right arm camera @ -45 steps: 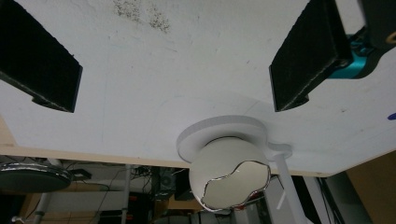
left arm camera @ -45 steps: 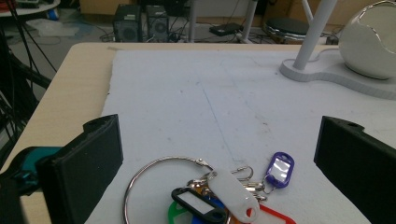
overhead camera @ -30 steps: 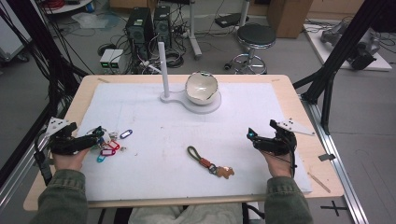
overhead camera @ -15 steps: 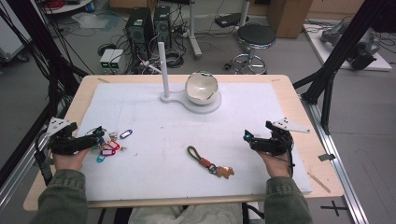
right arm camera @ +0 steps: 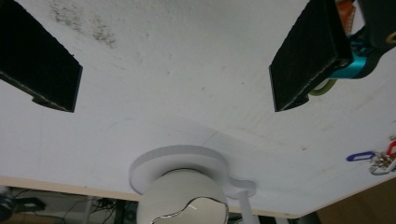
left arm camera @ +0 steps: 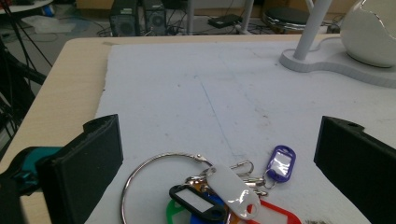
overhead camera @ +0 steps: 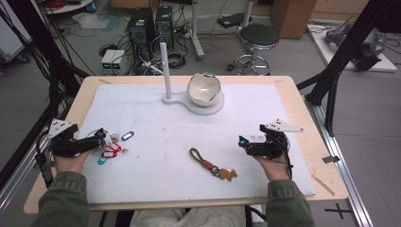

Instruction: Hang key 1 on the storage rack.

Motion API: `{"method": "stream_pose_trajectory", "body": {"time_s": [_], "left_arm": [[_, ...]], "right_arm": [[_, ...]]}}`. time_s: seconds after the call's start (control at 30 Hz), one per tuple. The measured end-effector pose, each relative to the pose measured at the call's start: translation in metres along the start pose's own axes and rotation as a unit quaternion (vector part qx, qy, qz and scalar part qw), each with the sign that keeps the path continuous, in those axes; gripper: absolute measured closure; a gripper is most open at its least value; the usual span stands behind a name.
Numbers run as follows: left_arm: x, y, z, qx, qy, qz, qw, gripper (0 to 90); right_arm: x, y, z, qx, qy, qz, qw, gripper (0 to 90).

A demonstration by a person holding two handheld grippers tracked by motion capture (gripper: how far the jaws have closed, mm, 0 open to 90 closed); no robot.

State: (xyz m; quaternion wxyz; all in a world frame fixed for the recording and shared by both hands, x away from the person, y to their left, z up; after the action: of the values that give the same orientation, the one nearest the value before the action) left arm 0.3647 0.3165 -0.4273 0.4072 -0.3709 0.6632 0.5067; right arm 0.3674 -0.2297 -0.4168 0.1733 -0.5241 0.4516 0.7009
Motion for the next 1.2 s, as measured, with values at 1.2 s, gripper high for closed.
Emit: {"method": "stream_pose_trajectory", "body": {"time_s": [1.2], "left_arm": [[0.002, -0.003, -0.002, 0.011, -0.001, 0.01, 0.9999, 1.7]], "right_arm": [[0.002, -0.02, 0.042, -0.081, 0.022, 0.05, 0.9952, 1.6]]}}
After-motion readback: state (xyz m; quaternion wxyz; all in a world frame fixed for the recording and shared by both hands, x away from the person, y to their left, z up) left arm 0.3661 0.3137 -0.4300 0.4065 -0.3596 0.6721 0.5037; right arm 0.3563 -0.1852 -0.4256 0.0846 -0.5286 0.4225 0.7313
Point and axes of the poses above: each handheld gripper's, and its own axes: y roughly backward along the jaws, x roughly out of its underside, z roughly to its left, the point moved 6 cm from there along -y, roughly forward along the jaws, and after that the axes turned 4 degrees about y, right-handed, at the moved point
